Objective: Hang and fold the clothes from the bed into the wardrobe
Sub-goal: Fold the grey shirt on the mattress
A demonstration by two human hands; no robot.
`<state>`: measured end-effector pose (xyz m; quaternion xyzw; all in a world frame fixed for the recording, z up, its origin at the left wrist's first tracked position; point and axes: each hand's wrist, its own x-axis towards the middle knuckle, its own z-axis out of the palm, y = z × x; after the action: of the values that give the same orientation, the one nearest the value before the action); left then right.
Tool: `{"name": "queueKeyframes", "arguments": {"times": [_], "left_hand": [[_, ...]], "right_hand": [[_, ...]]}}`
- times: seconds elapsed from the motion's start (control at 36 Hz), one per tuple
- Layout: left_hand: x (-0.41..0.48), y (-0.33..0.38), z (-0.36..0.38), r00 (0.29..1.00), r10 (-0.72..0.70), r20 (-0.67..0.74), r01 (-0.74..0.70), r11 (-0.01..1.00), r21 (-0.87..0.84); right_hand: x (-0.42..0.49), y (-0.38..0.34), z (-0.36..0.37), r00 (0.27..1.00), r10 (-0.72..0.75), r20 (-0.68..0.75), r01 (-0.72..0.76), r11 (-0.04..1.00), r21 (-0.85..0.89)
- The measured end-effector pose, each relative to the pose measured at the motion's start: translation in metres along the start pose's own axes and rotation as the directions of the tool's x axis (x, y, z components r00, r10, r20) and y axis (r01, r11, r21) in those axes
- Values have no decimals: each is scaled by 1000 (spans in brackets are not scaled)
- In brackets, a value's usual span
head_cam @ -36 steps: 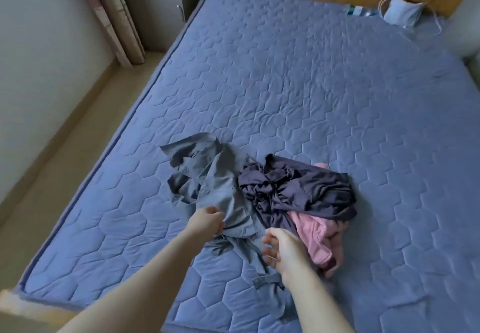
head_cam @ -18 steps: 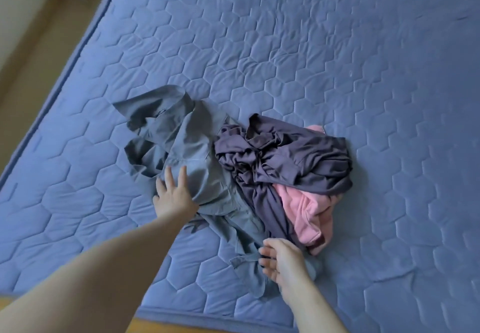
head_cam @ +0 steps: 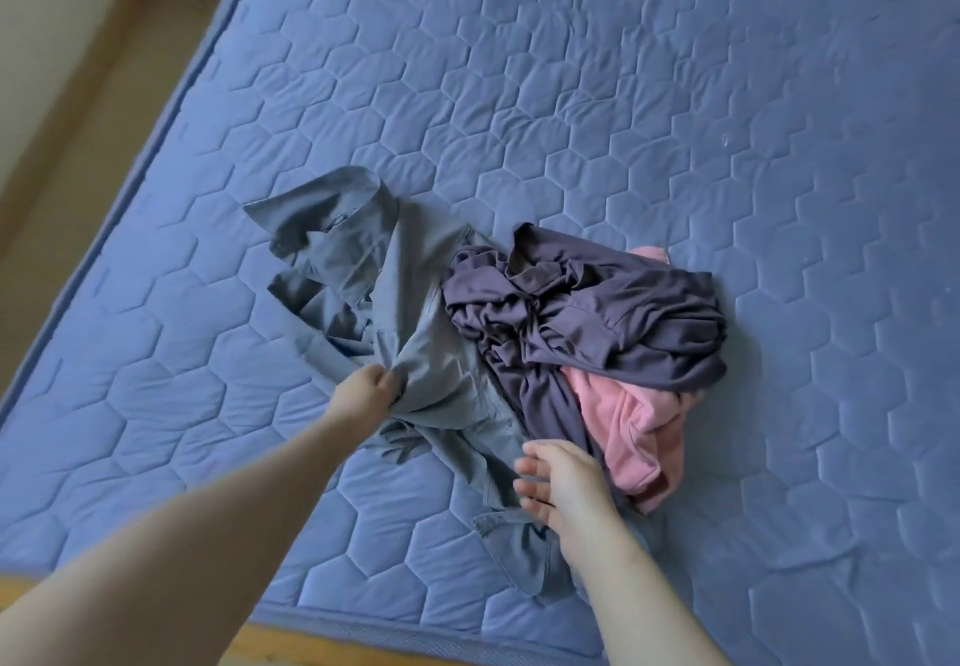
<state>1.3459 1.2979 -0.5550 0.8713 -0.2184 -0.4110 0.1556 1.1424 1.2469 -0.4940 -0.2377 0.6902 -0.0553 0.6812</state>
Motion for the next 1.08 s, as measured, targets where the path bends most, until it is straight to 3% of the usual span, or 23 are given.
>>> {"name": "queueKeyframes", "arguments": {"times": [0.14,0.36,0.5,0.61,0.72,0.83,0.89,0.97,1.03,1.08], "left_hand": [[-40,43,-21,958,-67,-277,-59,905,-422],[-106,91,-58,955,64,-289,-236,756,-611],[-153,117,-97,939,86,-332,-315,599,-736],[-192,147,-132,933,159,-323,-360,449,-818],[-233,173,-163,887,330,-324,-420,285,-861],[-261,185,-184,827,446,-344,-459,181,-869],[-267,186,-189,805,473,-358,-482,170,-860],[-259,178,-194,811,436,-390,-518,228,-824],[-241,169,-191,843,339,-419,-524,337,-782],[-223,158,-184,878,230,-420,-478,461,-748]], "right_hand": [[-32,-7,-9,996,-82,-23,83,996,19],[-98,-23,-8,959,-284,13,285,958,-29],[-127,-30,-7,897,-415,149,433,893,-122],[-144,-32,-1,808,-517,284,584,769,-261],[-164,-38,7,716,-645,268,689,590,-420],[-174,-51,11,665,-722,191,682,483,-550],[-176,-57,10,634,-755,166,703,474,-530],[-180,-66,2,645,-764,22,636,521,-569],[-178,-69,-4,637,-767,-78,627,574,-526],[-174,-68,-6,636,-767,-87,689,615,-384]]}}
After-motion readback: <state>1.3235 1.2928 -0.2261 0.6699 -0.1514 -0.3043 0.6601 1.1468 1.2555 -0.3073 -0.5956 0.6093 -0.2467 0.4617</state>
